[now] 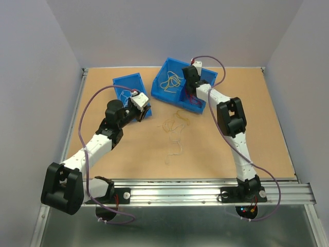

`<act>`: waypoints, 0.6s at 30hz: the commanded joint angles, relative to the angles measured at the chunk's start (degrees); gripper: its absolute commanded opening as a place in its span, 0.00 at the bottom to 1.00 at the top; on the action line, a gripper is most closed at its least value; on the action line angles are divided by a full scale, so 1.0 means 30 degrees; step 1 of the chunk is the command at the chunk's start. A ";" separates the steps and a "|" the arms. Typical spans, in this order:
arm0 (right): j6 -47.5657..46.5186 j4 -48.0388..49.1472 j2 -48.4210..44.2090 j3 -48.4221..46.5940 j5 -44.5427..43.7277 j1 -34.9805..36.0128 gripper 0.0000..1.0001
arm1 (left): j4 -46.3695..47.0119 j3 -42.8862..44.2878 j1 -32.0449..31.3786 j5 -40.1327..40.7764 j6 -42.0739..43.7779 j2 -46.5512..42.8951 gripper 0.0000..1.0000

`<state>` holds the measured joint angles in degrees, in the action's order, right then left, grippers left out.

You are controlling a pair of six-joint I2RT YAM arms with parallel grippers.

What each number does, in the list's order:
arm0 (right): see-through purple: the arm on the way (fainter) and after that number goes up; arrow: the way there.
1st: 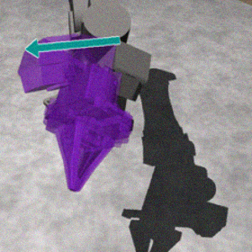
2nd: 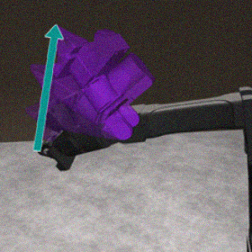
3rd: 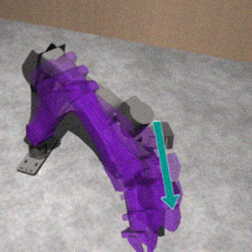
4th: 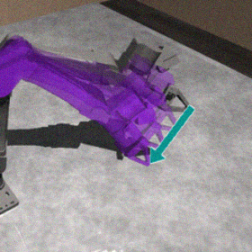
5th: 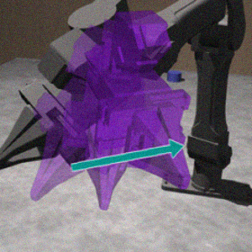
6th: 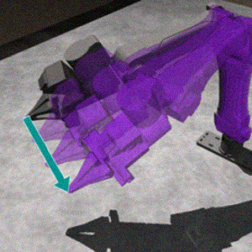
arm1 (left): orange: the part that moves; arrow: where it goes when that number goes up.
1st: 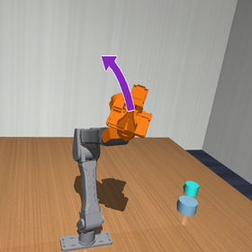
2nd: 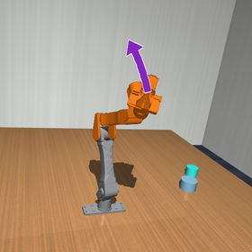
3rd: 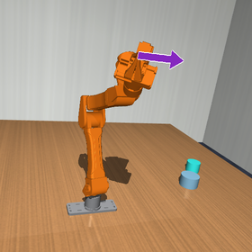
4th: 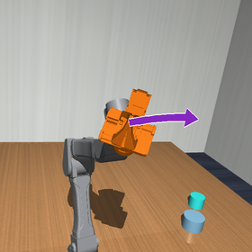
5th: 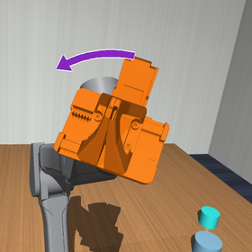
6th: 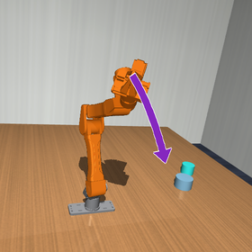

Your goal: Untangle the cables

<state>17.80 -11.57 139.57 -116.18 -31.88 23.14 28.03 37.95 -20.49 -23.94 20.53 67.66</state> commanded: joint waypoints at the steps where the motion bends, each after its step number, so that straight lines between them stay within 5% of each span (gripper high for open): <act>1: 0.1008 -0.4518 0.1434 -0.2930 0.1044 -0.0123 0.04 | 0.0939 -0.0083 0.0033 -0.0163 0.0245 -0.0346 0.42; 11: 0.3615 -0.5049 0.0910 -0.0649 0.1164 -0.0680 0.05 | 0.0793 -0.0142 0.0033 -0.0105 0.0274 -0.0492 0.42; 18: 0.3472 -0.5019 -0.0553 -0.1439 0.0083 -0.0681 0.15 | 0.0734 -0.0258 0.0004 0.0012 0.0303 -0.0755 0.44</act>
<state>27.38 -22.26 142.82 -120.60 -28.80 21.61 28.01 37.95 -20.51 -23.92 20.73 67.64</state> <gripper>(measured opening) 0.145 0.426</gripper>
